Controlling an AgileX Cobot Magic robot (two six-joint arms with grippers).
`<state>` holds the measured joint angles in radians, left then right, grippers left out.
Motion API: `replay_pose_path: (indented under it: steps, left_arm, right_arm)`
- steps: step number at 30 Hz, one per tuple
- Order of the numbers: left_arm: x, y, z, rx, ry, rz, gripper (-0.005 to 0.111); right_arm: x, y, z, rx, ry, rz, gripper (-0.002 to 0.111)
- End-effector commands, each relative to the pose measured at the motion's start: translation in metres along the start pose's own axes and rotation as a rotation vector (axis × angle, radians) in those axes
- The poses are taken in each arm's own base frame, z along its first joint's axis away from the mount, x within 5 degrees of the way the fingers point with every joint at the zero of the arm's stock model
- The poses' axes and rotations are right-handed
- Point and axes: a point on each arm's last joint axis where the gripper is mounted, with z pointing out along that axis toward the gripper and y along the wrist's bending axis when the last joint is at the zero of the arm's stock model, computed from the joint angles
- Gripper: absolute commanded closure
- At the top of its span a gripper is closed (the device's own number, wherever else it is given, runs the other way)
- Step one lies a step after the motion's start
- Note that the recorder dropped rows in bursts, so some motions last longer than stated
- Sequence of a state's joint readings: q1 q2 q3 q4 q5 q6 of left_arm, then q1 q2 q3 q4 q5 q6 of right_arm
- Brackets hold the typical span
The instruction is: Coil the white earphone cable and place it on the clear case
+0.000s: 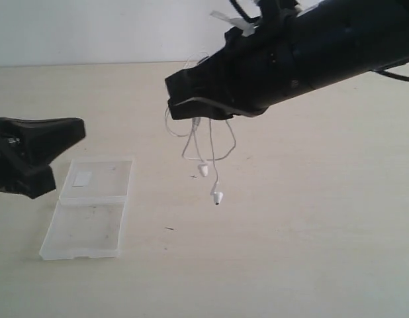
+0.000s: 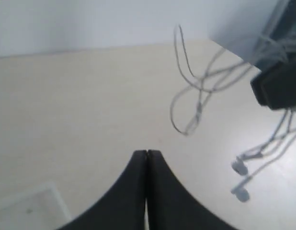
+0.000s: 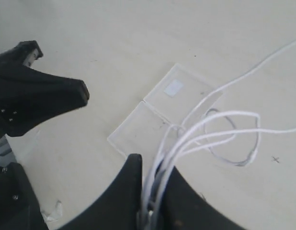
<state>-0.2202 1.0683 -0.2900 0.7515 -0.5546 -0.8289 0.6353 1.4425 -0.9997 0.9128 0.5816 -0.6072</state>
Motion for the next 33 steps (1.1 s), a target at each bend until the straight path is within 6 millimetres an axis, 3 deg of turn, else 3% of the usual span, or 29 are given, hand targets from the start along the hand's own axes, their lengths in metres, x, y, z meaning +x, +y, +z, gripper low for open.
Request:
replay_pose_path:
  steps: [1, 6, 14, 19, 23, 28, 33]
  left_arm:
    - [0.011, 0.011, -0.026, -0.19, -0.12, -0.018, 0.107]
    - [0.019, 0.012, -0.046, -0.254, -0.19, -0.008, 0.107]
    - [0.026, 0.01, -0.058, -0.262, -0.207, 0.009, 0.107]
    - [0.026, 0.013, -0.062, -0.305, -0.212, -0.029, 0.107]
    - [0.027, 0.02, -0.066, -0.394, -0.217, -0.068, 0.107]
    - [0.03, 0.029, -0.076, -0.515, -0.243, -0.097, 0.107]
    - [0.032, 0.031, -0.087, -0.571, -0.291, -0.095, 0.107]
  right_arm:
    - [-0.001, 0.007, 0.022, 0.034, -0.052, 0.054, 0.108]
    - [-0.005, 0.018, 0.054, 0.023, -0.033, 0.134, 0.108]
    - [-0.024, 0.038, 0.104, -0.028, -0.01, 0.233, 0.108]
    - [-0.032, 0.034, 0.126, -0.024, -0.01, 0.33, 0.108]
    - [-0.027, 0.03, 0.144, -0.013, 0.01, 0.394, 0.108]
    - [-0.023, 0.03, 0.158, -0.006, 0.004, 0.444, 0.108]
    - [-0.028, 0.039, 0.158, -0.027, -0.011, 0.438, 0.108]
